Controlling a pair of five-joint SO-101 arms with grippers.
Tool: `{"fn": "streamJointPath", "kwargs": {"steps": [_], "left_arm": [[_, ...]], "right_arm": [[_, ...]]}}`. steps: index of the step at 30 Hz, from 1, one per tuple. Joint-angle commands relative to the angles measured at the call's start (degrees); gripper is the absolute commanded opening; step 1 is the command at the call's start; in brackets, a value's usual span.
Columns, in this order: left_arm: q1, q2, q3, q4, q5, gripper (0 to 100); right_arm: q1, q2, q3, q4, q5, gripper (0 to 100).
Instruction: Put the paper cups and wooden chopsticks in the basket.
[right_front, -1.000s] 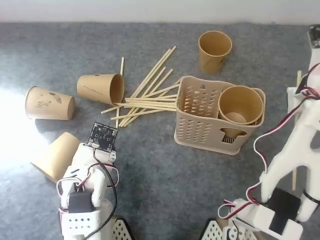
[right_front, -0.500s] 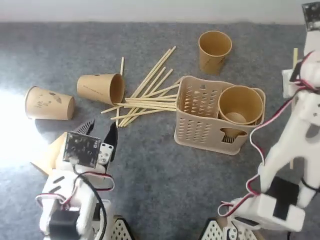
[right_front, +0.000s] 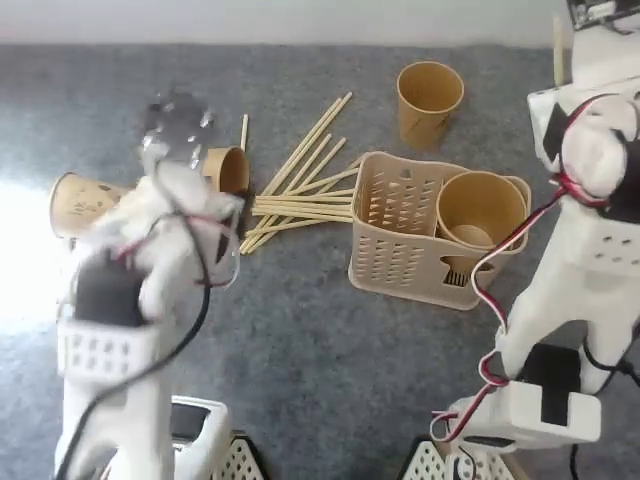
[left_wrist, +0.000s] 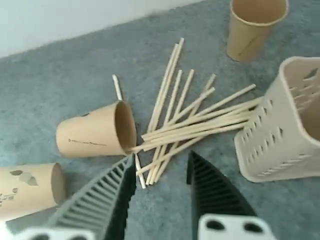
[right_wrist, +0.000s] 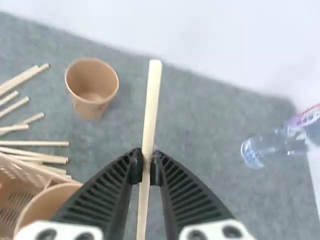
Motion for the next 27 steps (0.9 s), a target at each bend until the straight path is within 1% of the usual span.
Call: {"fn": "streamJointPath", "kwargs": {"steps": [1,4,7,12,15,18,23,27], "left_arm": [[4.3,10.1,-8.8,5.5,3.3,17],[4.9,16.1,-8.5,5.6,3.6,17],[3.1,19.7,-6.5,3.0,3.3,17],[-0.7,20.5,-0.9,-3.4,3.3,17],[-1.8,20.5,4.6,-6.3,3.3,17],[-3.0,20.5,11.6,-12.0,3.3,17],[-5.7,20.5,22.3,-23.1,3.3,17],[-7.3,20.9,29.2,-31.2,3.5,17]], "right_arm": [[-3.5,-0.4,-4.4,2.1,-0.7,0.6],[-7.0,-0.4,-6.2,2.1,-1.3,0.6],[-10.1,-0.4,-9.2,1.5,-2.2,0.6],[-14.0,-0.2,-11.6,-1.9,-2.5,0.6],[-14.8,0.2,-11.3,-5.1,-5.1,0.6],[-15.9,0.7,-11.3,-8.7,-6.9,0.6],[-19.7,3.3,-11.4,-10.9,-7.8,0.6],[-21.3,3.9,-11.6,-14.3,-9.6,0.6]]}}
